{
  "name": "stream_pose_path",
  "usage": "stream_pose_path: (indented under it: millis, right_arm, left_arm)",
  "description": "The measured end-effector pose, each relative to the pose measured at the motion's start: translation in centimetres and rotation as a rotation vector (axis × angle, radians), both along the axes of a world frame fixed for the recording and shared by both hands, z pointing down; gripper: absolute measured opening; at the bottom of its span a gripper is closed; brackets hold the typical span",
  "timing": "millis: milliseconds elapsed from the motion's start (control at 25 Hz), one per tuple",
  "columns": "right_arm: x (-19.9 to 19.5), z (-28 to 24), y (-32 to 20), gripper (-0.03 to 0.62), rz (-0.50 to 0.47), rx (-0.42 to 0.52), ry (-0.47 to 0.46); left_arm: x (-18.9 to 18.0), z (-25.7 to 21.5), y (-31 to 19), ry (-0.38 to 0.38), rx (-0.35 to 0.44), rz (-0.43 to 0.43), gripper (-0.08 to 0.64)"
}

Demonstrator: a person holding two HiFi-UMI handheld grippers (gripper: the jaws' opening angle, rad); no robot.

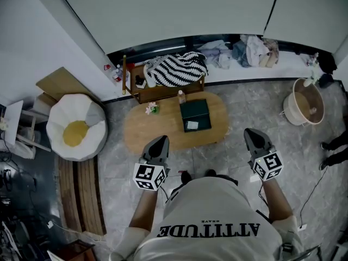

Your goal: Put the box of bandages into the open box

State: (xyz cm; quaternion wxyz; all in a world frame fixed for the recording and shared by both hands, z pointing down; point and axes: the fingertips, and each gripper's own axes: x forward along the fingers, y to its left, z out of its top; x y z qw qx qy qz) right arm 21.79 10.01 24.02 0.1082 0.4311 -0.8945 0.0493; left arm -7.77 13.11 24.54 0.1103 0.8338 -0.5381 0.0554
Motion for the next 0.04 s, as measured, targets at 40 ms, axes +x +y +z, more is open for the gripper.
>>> stream_pose_path:
  millis: [40]
  right_arm:
    - [0.0, -0.02, -0.06, 0.02, -0.001, 0.001, -0.001]
  left_arm:
    - [0.0, 0.03, -0.06, 0.0, 0.0, -0.001, 0.021]
